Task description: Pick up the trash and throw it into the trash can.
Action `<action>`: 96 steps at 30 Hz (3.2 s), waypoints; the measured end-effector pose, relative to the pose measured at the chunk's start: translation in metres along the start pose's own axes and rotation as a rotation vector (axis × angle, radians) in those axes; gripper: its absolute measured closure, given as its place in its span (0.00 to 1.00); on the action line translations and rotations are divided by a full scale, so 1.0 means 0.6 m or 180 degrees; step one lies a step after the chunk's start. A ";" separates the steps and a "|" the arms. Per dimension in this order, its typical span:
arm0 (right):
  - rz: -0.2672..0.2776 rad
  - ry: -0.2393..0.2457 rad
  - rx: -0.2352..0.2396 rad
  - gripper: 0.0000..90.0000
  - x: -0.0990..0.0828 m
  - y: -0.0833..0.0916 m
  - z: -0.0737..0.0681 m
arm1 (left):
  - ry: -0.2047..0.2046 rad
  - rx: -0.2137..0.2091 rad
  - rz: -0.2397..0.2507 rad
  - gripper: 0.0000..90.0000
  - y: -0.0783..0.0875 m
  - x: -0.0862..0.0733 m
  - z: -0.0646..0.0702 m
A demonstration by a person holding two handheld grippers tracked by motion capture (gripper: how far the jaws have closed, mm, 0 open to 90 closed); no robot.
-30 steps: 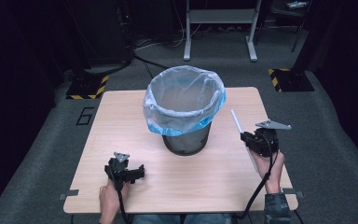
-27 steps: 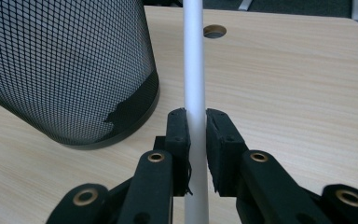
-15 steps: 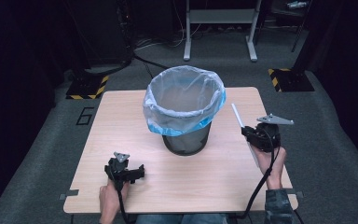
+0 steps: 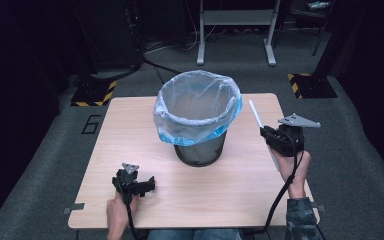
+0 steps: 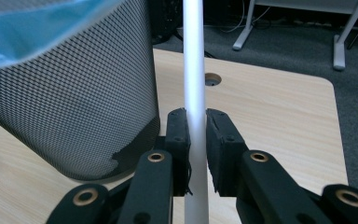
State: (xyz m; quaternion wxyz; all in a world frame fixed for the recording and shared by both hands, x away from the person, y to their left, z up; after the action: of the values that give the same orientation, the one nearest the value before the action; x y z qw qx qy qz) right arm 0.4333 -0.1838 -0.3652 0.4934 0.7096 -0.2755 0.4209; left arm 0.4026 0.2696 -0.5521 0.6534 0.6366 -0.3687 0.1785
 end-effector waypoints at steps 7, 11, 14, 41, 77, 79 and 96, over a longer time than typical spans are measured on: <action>0.0067 0.0057 0.0013 0.88 0.021 0.002 -0.007 | -0.0009 -0.0011 -0.0004 0.00 0.000 0.000 0.000; 0.0093 0.0079 0.0032 0.88 0.028 0.002 -0.012 | -0.0018 -0.0019 -0.0005 0.00 0.000 0.000 0.001; 0.0116 0.0092 0.0036 0.88 0.035 0.002 -0.015 | -0.0026 -0.0024 -0.0006 0.00 0.001 0.000 0.001; 0.0300 0.0323 0.0134 0.88 0.119 0.015 -0.062 | -0.0051 -0.0047 -0.0003 0.00 0.001 0.000 0.001; 0.0407 0.0489 0.0349 0.88 0.209 -0.036 -0.134 | -0.0060 -0.0056 -0.0002 0.00 0.001 -0.001 0.002; 0.0409 0.0512 0.0359 0.88 0.214 -0.038 -0.140 | -0.0062 -0.0051 -0.0003 0.00 0.001 -0.001 0.002; 0.0413 0.0671 0.0380 0.88 0.257 -0.055 -0.181 | -0.0072 -0.0060 -0.0001 0.00 0.001 -0.001 0.002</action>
State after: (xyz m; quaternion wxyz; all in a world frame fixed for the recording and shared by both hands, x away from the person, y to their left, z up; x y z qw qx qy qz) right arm 0.5009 -0.0669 -0.2297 0.4483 0.6701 -0.2419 0.5398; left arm 0.4013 0.2686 -0.5520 0.6552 0.6325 -0.3776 0.1677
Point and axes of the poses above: each handheld gripper's, and its own axes: y roughly backward along the jaws, x roughly out of its top, z roughly to its right, the point moved 3 cm from there along -y, roughly forward along the jaws, and after that the axes turned 7 degrees about -y, right-handed, at the moved point
